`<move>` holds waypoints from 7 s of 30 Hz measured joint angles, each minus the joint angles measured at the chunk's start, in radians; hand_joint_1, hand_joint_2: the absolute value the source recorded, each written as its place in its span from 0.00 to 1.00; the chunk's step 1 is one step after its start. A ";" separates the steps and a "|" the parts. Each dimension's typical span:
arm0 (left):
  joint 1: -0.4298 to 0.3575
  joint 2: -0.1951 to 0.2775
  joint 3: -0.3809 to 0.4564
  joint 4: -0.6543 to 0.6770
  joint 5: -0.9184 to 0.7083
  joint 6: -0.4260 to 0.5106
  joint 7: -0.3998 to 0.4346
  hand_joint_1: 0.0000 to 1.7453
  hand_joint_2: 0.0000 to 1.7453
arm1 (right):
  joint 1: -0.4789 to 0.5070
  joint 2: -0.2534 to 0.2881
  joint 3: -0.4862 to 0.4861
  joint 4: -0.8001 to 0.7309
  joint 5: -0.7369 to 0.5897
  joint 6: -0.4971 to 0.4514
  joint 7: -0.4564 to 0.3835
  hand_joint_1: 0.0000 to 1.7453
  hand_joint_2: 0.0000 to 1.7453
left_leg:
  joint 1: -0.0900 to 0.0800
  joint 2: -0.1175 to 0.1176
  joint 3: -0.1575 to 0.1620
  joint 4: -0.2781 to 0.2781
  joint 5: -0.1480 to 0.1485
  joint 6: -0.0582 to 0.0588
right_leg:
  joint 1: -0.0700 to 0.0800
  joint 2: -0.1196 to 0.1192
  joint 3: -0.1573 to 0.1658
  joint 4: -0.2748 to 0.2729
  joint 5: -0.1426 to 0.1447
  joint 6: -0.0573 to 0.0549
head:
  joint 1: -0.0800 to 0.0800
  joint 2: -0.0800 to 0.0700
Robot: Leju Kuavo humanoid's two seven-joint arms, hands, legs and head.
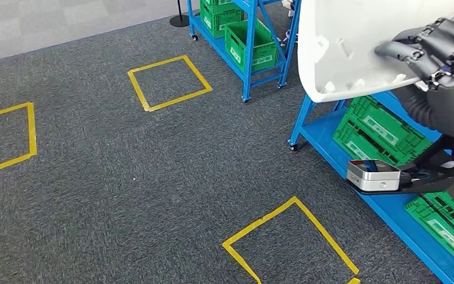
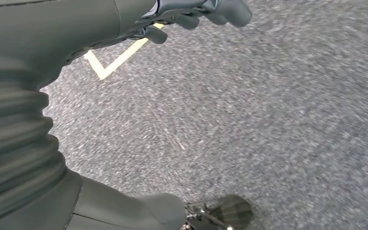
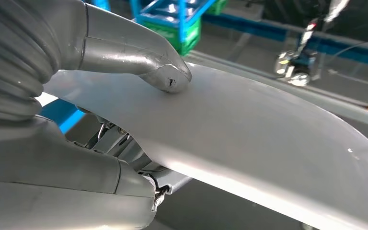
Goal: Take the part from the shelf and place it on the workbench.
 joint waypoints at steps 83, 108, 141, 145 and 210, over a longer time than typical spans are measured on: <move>-0.096 0.012 0.005 -0.025 -0.038 -0.033 -0.030 0.00 1.00 | 0.004 0.217 0.007 0.130 0.287 -0.056 0.062 1.00 1.00 | 0.012 -0.041 -0.167 0.289 -0.100 -0.041 | 0.001 0.082 -0.024 0.011 0.008 -0.031 | -0.005 0.000; -0.091 0.009 0.009 -0.026 -0.038 -0.044 -0.031 0.00 1.00 | -0.006 0.223 0.009 0.125 0.280 -0.049 0.054 1.00 1.00 | 0.013 -0.165 -0.034 0.020 0.010 -0.029 | -0.014 0.161 -0.016 0.007 0.004 -0.005 | 0.003 0.000; -0.095 0.004 0.010 -0.027 -0.051 -0.043 -0.027 0.00 1.00 | 0.002 0.236 0.005 0.124 0.286 -0.055 0.062 1.00 1.00 | 0.009 -0.071 -0.077 0.127 -0.049 -0.036 | -0.014 0.139 -0.012 0.000 0.004 -0.022 | -0.010 0.000; -0.094 0.004 0.010 -0.027 -0.052 -0.043 -0.027 0.00 1.00 | 0.006 0.237 0.006 0.124 0.285 -0.055 0.062 1.00 1.00 | 0.010 -0.039 -0.185 0.295 -0.077 -0.037 | -0.006 0.087 0.012 0.000 -0.018 -0.031 | -0.012 0.000; -0.090 -0.004 0.028 -0.027 -0.085 -0.053 -0.020 0.00 1.00 | 0.024 0.242 -0.066 0.123 0.238 -0.041 0.096 1.00 1.00 | 0.005 -0.037 -0.065 0.042 0.026 -0.014 | -0.001 0.133 0.035 -0.007 -0.020 -0.018 | 0.002 0.000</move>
